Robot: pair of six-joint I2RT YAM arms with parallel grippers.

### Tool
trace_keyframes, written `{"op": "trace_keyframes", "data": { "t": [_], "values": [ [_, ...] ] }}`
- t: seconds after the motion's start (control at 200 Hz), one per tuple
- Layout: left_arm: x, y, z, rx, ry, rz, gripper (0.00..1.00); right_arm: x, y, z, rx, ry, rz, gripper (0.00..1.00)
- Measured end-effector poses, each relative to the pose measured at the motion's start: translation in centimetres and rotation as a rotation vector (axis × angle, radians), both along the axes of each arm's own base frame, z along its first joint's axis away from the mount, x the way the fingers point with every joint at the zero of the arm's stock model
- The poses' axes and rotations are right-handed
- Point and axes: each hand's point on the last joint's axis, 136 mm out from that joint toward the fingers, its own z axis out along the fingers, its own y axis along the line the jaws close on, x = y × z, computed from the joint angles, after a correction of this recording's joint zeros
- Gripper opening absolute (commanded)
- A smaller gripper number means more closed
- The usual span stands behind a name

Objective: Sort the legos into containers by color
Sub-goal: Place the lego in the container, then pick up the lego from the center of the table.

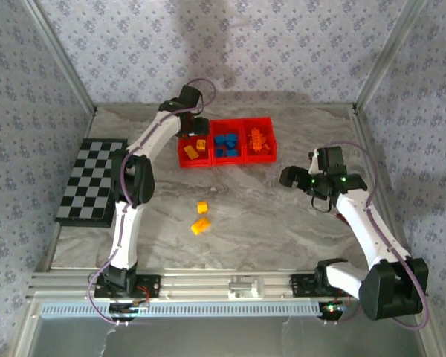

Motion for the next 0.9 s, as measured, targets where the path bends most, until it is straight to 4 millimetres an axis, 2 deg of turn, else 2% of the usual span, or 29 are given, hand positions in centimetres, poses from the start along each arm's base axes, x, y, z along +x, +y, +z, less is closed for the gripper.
{"op": "trace_keyframes", "data": {
  "t": [0.135,0.275,0.36,0.445,0.55,0.66,0.77,0.9],
  "values": [
    [-2.5,0.7,-0.4,0.005,0.026,-0.013,0.90,-0.4,1.2,-0.2,0.007,0.012,0.048,1.00],
    [-5.7,0.5,0.5,0.002,0.021,-0.040,0.91,-0.6,3.2,-1.6,0.008,0.068,0.119,1.00],
    [-8.3,-0.3,1.2,0.010,0.005,-0.073,0.93,0.0,4.1,-2.4,-0.001,0.108,0.149,1.00],
    [-11.4,-1.0,1.2,0.012,0.008,-0.107,0.94,0.7,5.1,-2.3,-0.008,0.111,0.177,1.00],
    [-15.3,-1.1,0.0,0.017,0.047,-0.127,0.94,1.1,6.3,-1.5,-0.011,0.092,0.210,1.00],
    [-18.3,-0.3,-1.9,0.037,0.100,-0.110,0.94,1.2,7.3,-1.3,-0.017,0.080,0.238,1.00],
    [-20.5,0.0,-3.1,0.064,0.136,-0.093,0.94,0.9,7.9,-1.9,-0.030,0.093,0.255,1.00],
    [-22.4,-1.0,-3.7,0.066,0.155,-0.096,0.94,0.8,8.4,-2.2,-0.035,0.098,0.271,1.00]
  ]
}}
